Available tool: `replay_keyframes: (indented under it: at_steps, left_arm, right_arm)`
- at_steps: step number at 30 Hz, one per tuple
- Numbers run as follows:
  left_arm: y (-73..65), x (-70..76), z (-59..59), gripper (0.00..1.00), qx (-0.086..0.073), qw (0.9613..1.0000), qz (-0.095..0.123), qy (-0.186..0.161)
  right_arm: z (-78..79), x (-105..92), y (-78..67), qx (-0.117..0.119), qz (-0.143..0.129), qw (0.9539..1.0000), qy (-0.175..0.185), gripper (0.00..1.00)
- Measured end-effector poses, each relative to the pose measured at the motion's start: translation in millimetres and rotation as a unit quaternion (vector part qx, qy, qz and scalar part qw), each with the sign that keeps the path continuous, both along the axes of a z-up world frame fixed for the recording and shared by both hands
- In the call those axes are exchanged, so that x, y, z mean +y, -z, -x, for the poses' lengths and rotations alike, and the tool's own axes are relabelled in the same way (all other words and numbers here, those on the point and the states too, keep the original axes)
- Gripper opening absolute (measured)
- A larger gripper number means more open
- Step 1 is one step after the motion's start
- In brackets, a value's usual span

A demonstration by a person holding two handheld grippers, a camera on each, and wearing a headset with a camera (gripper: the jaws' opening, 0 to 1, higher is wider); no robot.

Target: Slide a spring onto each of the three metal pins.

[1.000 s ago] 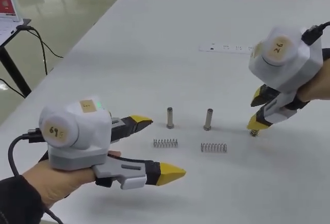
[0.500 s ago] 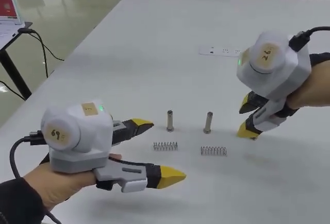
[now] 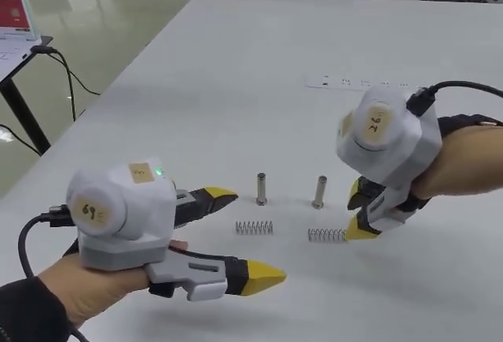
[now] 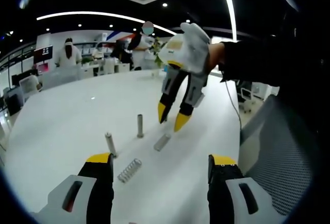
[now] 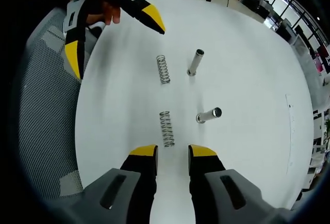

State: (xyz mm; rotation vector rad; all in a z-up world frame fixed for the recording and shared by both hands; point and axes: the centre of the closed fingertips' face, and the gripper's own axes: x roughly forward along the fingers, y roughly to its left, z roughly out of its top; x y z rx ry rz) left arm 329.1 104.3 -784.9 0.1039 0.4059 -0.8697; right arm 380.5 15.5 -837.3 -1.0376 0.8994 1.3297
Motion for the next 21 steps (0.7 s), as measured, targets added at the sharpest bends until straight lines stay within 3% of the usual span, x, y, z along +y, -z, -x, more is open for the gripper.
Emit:
replay_keyframes:
  at_steps: [21]
  left_arm:
    - [3.0, 0.1, 2.1, 0.70, 0.005, 1.0000, -0.002, 0.003]
  right_arm:
    - [1.5, 3.9, 25.7, 0.022, 0.011, 0.9997, 0.002, 0.13]
